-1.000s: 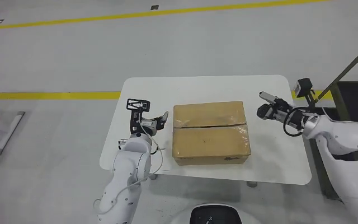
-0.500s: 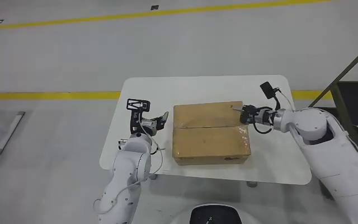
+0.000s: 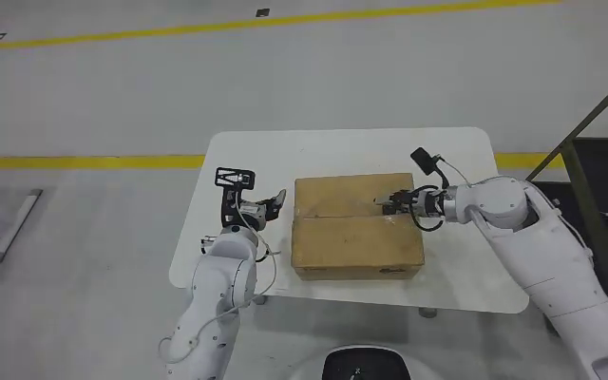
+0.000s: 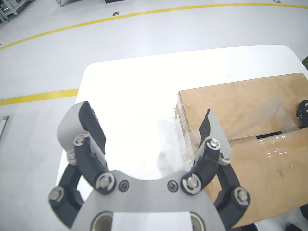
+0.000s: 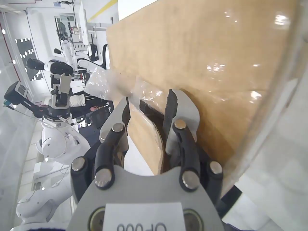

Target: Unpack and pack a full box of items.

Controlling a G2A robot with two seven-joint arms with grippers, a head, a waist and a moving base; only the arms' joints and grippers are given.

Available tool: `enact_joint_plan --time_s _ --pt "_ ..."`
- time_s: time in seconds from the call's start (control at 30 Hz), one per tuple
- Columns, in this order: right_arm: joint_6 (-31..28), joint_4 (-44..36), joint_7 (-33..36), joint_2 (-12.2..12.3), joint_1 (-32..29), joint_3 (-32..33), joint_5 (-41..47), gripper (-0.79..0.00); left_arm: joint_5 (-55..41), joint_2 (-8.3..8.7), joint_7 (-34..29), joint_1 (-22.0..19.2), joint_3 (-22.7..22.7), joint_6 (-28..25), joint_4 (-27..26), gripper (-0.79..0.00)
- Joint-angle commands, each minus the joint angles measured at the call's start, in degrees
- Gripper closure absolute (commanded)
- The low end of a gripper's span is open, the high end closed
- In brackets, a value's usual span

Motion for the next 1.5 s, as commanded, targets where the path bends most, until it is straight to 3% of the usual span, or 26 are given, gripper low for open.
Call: enact_joint_plan --time_s 0.0,0.07,0.37,0.77,0.8,0.83,0.93,1.2,1.47 --pt "-0.28 0.83 -0.36 -0.34 0.79 -1.20 0.76 -0.089 0.00 0.00 0.00 0.00 0.00 0.00 0.00 -0.785" --pt "-0.64 1.64 -1.01 -0.63 1.55 -2.21 0.99 0.000 0.00 0.00 0.00 0.00 0.00 0.00 0.00 -0.785" --pt "-2.58 2.32 -2.75 -0.76 2.83 -1.88 2.91 0.000 0.00 0.00 0.00 0.00 0.00 0.00 0.00 -0.785" --pt "1.41 -4.30 0.83 2.22 -1.76 8.55 4.34 0.000 0.00 0.00 0.00 0.00 0.00 0.00 0.00 -0.785" --pt "2.38 -4.97 1.37 2.44 -2.33 9.08 4.29 -0.022 0.00 0.00 0.00 0.00 0.00 0.00 0.00 -0.785" --pt "3.31 -5.57 2.32 2.71 -2.89 9.19 2.98 -0.240 0.00 0.00 0.00 0.00 0.00 0.00 0.00 -0.785" --pt "4.40 -6.64 2.62 3.39 -3.71 9.92 -0.71 -0.379 0.00 0.00 0.00 0.00 0.00 0.00 0.00 -0.785" --pt "3.07 -2.89 -0.74 3.25 -0.53 5.10 -8.38 -0.363 0.00 0.00 0.00 0.00 0.00 0.00 0.00 -0.785" --pt "0.42 3.55 -1.86 1.28 5.45 -2.88 -8.23 -0.388 0.00 0.00 0.00 0.00 0.00 0.00 0.00 -0.785"
